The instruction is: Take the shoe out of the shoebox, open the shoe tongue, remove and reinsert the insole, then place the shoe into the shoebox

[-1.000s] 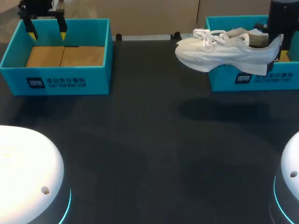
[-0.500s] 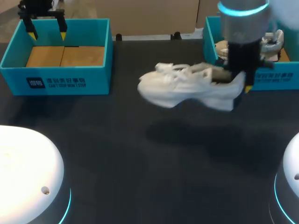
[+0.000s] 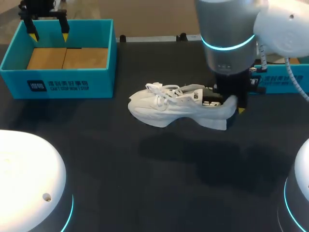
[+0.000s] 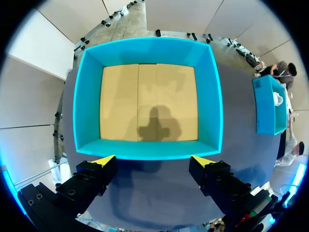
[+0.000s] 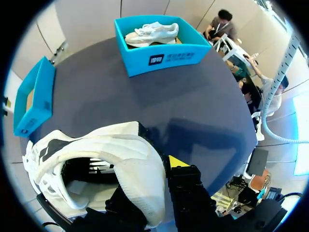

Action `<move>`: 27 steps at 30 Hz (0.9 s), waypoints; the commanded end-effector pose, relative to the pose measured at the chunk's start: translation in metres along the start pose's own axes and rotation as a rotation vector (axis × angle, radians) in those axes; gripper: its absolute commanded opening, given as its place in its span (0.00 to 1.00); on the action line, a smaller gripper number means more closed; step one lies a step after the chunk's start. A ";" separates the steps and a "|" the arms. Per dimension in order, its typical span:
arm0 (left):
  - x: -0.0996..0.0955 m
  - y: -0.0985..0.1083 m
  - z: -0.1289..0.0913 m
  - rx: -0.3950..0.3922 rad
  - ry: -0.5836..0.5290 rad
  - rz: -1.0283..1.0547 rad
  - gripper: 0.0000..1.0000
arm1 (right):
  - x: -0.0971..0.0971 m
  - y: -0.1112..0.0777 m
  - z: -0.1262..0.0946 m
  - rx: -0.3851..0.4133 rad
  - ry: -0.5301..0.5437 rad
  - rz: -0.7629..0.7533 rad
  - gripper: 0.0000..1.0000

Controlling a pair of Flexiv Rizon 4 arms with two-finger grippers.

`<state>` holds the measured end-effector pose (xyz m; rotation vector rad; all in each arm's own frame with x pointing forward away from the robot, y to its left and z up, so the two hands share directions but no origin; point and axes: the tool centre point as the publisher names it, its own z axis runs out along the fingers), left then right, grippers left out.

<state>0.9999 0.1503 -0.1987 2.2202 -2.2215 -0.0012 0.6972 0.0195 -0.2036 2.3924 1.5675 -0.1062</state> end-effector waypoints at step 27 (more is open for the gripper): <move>0.000 0.000 0.000 0.000 0.000 0.000 1.00 | 0.102 -0.095 0.097 -0.015 0.056 -0.231 0.00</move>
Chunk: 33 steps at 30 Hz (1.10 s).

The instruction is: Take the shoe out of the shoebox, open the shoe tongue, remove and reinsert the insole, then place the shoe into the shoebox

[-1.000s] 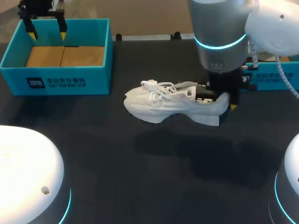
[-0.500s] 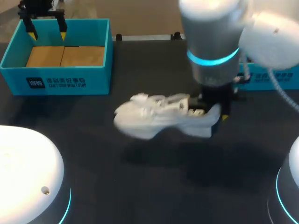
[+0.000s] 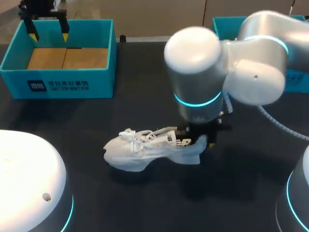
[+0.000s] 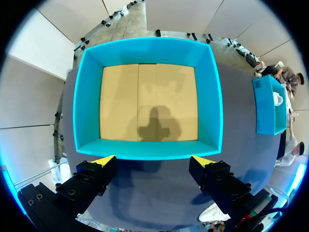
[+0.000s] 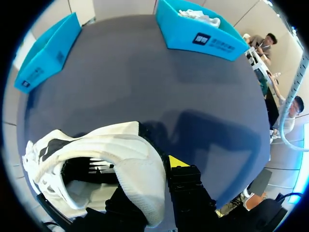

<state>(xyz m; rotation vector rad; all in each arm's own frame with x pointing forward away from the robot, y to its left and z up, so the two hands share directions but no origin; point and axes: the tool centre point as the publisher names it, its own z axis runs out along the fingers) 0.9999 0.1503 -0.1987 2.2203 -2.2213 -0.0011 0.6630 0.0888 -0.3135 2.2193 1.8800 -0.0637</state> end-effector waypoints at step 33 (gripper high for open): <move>0.000 0.000 0.000 0.000 0.000 0.000 1.00 | 0.061 -0.017 0.058 0.062 -0.053 0.022 0.21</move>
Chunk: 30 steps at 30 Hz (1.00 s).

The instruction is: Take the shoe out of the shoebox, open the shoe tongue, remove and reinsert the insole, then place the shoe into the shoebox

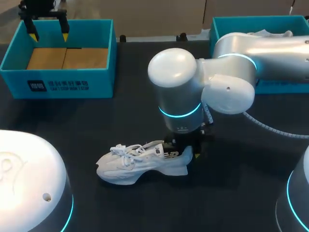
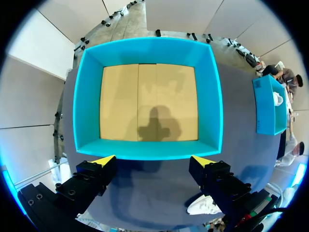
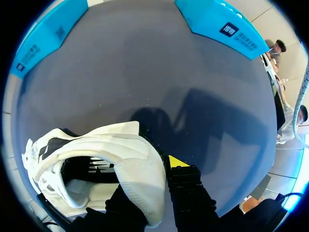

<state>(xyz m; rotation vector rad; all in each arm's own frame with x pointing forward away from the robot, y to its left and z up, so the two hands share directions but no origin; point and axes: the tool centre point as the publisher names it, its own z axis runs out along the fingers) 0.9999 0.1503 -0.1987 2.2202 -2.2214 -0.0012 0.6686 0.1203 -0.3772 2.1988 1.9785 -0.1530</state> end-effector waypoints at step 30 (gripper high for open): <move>0.000 0.000 0.000 0.000 0.000 0.000 1.00 | -0.065 0.000 -0.108 -0.074 0.473 -0.169 1.00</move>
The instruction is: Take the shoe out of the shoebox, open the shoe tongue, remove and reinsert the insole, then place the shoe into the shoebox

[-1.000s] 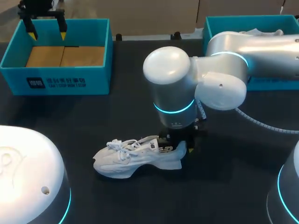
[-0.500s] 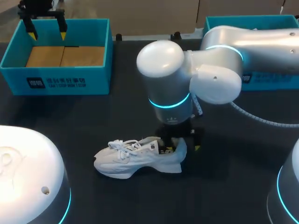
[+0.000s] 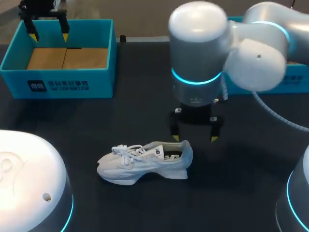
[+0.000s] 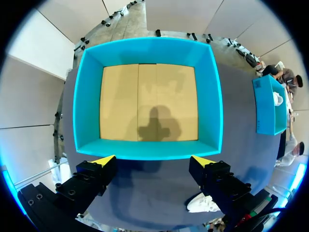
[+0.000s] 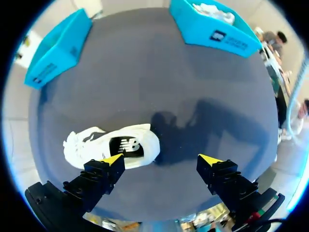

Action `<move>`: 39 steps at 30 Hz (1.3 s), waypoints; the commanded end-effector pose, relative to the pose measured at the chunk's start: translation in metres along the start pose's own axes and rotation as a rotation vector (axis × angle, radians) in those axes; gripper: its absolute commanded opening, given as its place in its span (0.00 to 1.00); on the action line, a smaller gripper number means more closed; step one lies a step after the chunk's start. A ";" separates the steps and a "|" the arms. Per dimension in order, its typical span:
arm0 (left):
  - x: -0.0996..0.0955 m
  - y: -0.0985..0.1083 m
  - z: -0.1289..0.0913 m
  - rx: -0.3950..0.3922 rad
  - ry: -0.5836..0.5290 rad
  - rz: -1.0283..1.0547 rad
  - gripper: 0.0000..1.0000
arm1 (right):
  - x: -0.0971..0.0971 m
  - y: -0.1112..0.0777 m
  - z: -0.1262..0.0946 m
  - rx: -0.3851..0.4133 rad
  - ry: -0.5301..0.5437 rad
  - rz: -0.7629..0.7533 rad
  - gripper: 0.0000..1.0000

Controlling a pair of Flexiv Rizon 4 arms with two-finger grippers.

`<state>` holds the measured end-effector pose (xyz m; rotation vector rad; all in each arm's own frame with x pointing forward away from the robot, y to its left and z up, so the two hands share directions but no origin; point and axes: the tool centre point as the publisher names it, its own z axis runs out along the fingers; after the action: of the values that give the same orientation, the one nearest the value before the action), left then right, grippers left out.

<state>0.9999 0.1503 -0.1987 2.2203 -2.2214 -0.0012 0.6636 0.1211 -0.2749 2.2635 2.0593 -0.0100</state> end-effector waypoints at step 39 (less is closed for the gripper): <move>0.000 0.000 0.000 0.000 0.000 0.000 1.00 | -0.095 0.017 0.034 -0.414 0.972 -1.335 1.00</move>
<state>0.9999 0.1503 -0.1987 2.2202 -2.2214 -0.0011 0.6762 0.0316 -0.2921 0.8245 2.9873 0.6968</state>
